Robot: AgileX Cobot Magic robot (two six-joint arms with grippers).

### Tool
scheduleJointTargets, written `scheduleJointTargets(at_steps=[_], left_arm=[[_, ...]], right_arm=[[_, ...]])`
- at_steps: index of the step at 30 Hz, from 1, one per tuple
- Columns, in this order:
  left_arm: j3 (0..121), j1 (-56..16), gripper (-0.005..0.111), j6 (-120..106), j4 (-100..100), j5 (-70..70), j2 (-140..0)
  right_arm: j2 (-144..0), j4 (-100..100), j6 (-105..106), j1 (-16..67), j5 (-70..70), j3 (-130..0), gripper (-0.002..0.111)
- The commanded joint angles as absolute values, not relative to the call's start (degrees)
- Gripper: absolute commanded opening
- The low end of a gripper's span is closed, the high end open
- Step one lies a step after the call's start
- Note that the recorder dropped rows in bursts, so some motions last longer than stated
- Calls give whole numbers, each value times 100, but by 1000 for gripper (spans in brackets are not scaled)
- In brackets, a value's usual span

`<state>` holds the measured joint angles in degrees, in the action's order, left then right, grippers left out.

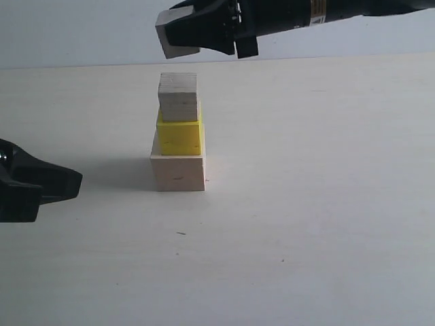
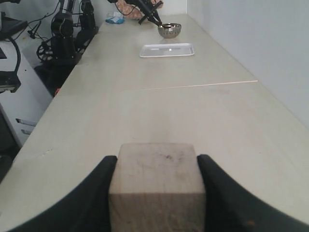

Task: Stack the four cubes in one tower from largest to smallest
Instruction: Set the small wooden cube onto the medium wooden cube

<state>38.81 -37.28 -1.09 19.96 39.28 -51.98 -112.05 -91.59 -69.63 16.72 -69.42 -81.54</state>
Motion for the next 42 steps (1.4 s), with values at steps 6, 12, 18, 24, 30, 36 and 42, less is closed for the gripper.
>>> scheduleJointTargets(at_steps=[6, 12, 18, 24, 30, 36, 42], left_arm=[[3871, -3712, 1, -125, 1987, 3883, -5176], [3871, -3712, 1, -125, 1999, 3883, -5176], [3871, -3712, 1, -125, 1999, 3883, -5176], [3871, -3712, 1, -125, 1999, 3883, -5176], [3871, -3712, 1, -125, 1988, 3883, -5176], [3871, -3712, 1, -125, 1988, 3883, -5176], [3871, -3712, 1, -125, 1966, 3883, -5176]], right_arm=[[-11433, -8179, -5912, 1664, -6996, -7624, 0], [-11659, -8108, -5653, 1664, -6996, -7624, 0], [-11823, -7909, -5479, 1664, -6996, -7635, 0], [-11953, -7947, -5398, 1664, -6996, -7635, 0], [-11980, -7826, -5398, 1664, -6996, -7635, 0], [-11980, -7826, -5398, 1664, -6996, -7635, 0], [-11980, -7827, -5398, 1699, -6996, -7635, 0]])
